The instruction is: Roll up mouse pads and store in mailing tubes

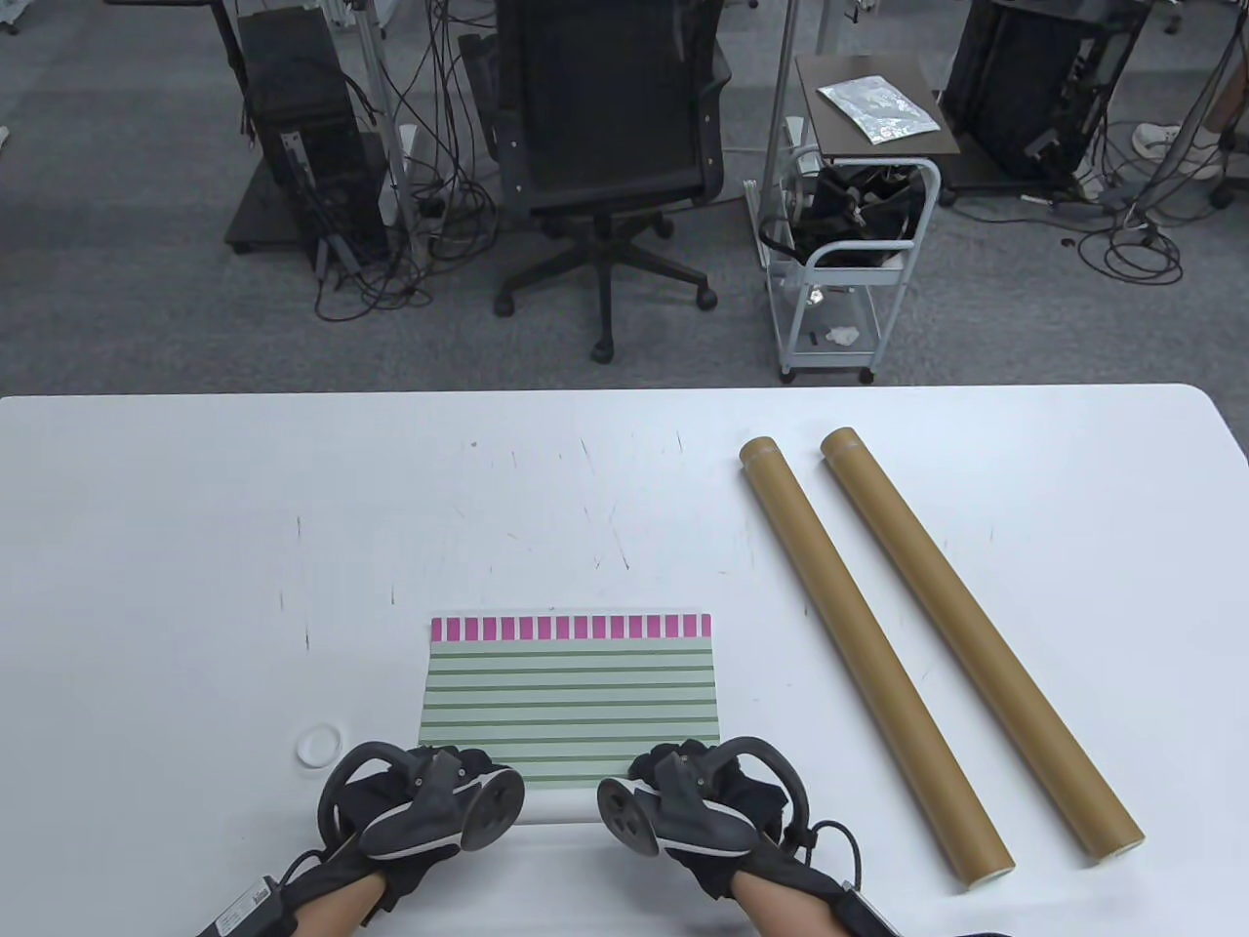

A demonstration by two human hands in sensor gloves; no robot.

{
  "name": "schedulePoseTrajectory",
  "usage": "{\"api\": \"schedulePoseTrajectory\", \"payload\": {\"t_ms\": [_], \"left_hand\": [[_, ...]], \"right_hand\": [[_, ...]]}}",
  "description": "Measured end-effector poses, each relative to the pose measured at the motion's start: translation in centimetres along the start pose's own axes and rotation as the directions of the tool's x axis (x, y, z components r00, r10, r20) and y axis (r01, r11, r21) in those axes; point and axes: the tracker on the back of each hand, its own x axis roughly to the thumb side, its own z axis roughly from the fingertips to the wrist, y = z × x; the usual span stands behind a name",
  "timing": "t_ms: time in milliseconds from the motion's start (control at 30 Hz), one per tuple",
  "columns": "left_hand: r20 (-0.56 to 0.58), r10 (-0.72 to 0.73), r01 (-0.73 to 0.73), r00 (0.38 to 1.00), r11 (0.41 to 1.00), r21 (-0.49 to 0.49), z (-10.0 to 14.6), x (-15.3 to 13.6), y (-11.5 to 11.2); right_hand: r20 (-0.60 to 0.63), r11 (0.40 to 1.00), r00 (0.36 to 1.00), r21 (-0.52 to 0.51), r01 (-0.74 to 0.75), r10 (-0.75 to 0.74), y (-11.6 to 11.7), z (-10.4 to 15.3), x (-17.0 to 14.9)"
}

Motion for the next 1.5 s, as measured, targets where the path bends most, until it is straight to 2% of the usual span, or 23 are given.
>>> {"api": "schedulePoseTrajectory", "payload": {"t_ms": [67, 200, 333, 400, 500, 667, 733, 800, 900, 1067, 1233, 1300, 1400, 1500], "left_hand": [[-0.001, -0.014, 0.014, 1.000, 1.000, 0.010, 0.1, 0.1, 0.0], [0.055, -0.016, 0.009, 0.998, 0.991, 0.135, 1.0, 0.8, 0.2], [0.041, 0.013, -0.018, 0.999, 0.994, 0.112, 0.7, 0.5, 0.1], [0.024, 0.074, -0.075, 0.997, 0.994, 0.084, 0.4, 0.2, 0.0], [0.001, 0.096, -0.096, 0.995, 0.995, 0.041, -0.2, -0.1, -0.2], [-0.014, 0.120, -0.120, 0.993, 0.993, -0.003, -0.5, -0.3, -0.3], [0.027, 0.102, -0.101, 0.994, 0.994, -0.035, -0.3, -0.2, -0.2], [0.053, 0.132, -0.129, 0.990, 0.990, -0.055, -0.2, -0.3, -0.3], [0.056, 0.154, -0.151, 0.986, 0.987, -0.050, -0.2, -0.7, -0.6], [0.081, 0.074, -0.081, 0.994, 0.993, 0.083, 0.7, -0.8, 0.0], [0.056, 0.113, -0.116, 0.992, 0.992, 0.059, 0.5, -0.9, -0.3], [0.043, 0.112, -0.114, 0.993, 0.992, 0.045, 0.3, -1.0, -0.4], [0.028, 0.151, -0.151, 0.988, 0.989, 0.003, -0.1, -1.2, -0.5], [0.025, 0.158, -0.157, 0.987, 0.987, -0.013, -0.2, -1.3, -0.6]], "right_hand": [[-0.011, 1.000, 1.000, 0.005, 0.001, -0.001, 0.1, -0.2, 0.0], [-0.015, 1.000, 1.000, 0.018, 0.019, -0.018, 0.1, -0.5, -0.3], [-0.018, 0.999, 0.999, 0.027, 0.047, -0.046, 0.2, -0.5, -0.5], [-0.011, 0.999, 1.000, 0.026, 0.029, -0.029, 0.1, -0.3, -0.4], [-0.008, 1.000, 1.000, -0.023, 0.008, -0.008, -0.2, 0.4, -0.3], [0.000, 0.999, 0.999, 0.034, 0.039, -0.039, -0.2, 0.0, -0.6], [0.021, 0.996, 0.999, 0.074, 0.047, -0.048, -0.4, 0.0, -0.5], [0.029, 0.997, 0.999, 0.072, 0.042, -0.044, -0.4, 0.2, -0.3], [0.030, 0.999, 1.000, 0.043, 0.006, -0.007, -0.4, 0.5, 0.0], [0.033, 0.999, 0.999, 0.041, -0.033, 0.032, -0.2, 0.2, 0.3], [0.019, 0.999, 1.000, 0.045, 0.004, -0.005, -0.4, 0.7, -0.1], [0.017, 1.000, 1.000, 0.015, -0.003, 0.003, -0.6, 1.2, -0.3], [0.013, 0.997, 1.000, 0.076, -0.026, 0.025, -0.2, 0.8, -0.2], [0.017, 0.996, 0.999, 0.081, -0.050, 0.049, -0.3, 0.3, 0.0]]}}
